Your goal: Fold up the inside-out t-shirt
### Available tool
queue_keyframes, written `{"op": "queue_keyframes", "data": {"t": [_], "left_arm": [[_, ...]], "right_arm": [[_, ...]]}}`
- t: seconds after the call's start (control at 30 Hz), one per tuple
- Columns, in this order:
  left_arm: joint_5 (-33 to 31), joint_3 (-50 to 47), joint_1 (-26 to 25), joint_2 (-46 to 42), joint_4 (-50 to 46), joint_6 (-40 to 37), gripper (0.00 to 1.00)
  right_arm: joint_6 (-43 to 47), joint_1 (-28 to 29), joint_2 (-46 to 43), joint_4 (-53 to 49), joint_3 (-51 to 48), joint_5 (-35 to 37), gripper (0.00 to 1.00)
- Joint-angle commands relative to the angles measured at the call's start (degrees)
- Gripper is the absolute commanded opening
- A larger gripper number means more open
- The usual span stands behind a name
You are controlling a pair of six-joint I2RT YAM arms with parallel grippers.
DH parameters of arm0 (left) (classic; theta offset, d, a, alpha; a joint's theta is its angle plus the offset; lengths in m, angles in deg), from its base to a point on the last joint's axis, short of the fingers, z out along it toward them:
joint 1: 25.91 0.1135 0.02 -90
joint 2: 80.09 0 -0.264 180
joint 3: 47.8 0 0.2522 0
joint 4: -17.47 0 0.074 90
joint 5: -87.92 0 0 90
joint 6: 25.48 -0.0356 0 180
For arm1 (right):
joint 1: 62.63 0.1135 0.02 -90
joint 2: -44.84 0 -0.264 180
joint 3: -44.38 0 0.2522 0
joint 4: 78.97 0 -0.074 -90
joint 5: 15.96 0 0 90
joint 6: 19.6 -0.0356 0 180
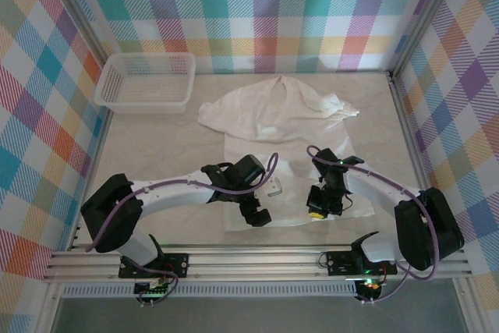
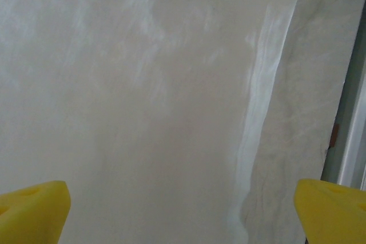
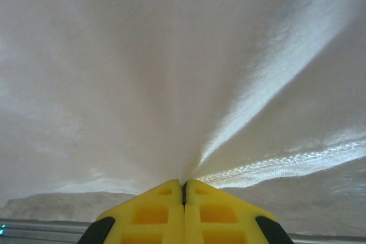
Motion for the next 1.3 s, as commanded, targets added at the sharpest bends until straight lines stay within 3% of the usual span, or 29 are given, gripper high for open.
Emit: {"op": "queue_keyframes", "data": {"t": [0.0, 0.13, 0.3, 0.43, 0.53, 0.63, 0.7, 0.73, 0.8, 0.83, 0.87, 1.0, 1.1, 1.2, 1.27], "left_arm": [[3.9, 2.2, -2.5, 2.4, 6.6, 1.6, 1.00], [3.0, 3.9, -6.6, 7.1, 11.0, 1.8, 1.00], [-1.7, 3.5, -9.4, 13.3, 25.3, 5.0, 1.00], [-9.4, 1.6, -9.8, 17.0, 35.2, 7.4, 1.00], [-16.5, 1.0, -9.9, 18.6, 37.4, 9.1, 0.98], [-23.7, -1.0, -9.5, 17.3, 39.4, 11.3, 0.90], [-24.5, -2.5, -8.2, 15.6, 40.1, 13.7, 0.78], [-23.1, -2.9, -7.3, 14.8, 40.0, 14.7, 0.67], [-18.6, -2.9, -5.8, 13.3, 39.0, 16.3, 0.19], [-17.0, -2.5, -5.3, 12.4, 37.9, 17.5, 0.02], [-15.4, -1.9, -4.9, 11.7, 36.6, 18.4, 0.00], [-6.9, 4.6, -2.3, 10.0, 27.7, 24.9, 0.00], [-6.0, 6.5, -1.0, 8.4, 27.3, 29.9, 0.00], [-4.5, 10.2, 2.0, 8.9, 24.4, 37.4, 0.00], [-1.4, 13.0, 3.8, 10.0, 22.2, 39.3, 0.00]], "right_arm": [[0.7, 0.5, -2.2, -3.6, 2.0, -3.0, 0.00], [1.0, 0.5, -4.5, -6.3, 5.3, -3.3, 0.00], [0.4, 0.4, -4.8, -7.9, 8.0, -2.8, 0.00], [0.1, 0.4, -5.1, -8.6, 8.7, -3.0, 0.00], [-0.7, 0.2, -6.1, -9.3, 9.6, -3.5, 0.00], [-1.1, -0.2, -7.4, -11.1, 10.8, -2.5, 0.00], [-0.8, -1.0, -8.2, -12.1, 11.2, -1.8, 0.00], [-0.4, -1.6, -8.6, -12.2, 11.3, -1.7, 0.00], [0.4, -3.0, -9.2, -12.0, 11.2, -1.6, 0.00], [1.4, -3.7, -9.4, -11.6, 11.3, -1.7, 0.00], [2.7, -3.9, -9.7, -11.0, 11.4, -1.8, 0.01], [12.4, -3.5, -15.3, -4.4, 11.5, -0.4, 0.25], [18.5, -0.1, -27.3, 10.1, 4.3, 2.9, 0.48], [25.0, 4.0, -41.8, 30.8, -8.2, 2.7, 0.51], [29.0, 7.3, -48.8, 40.1, -15.0, 5.9, 0.61]]}}
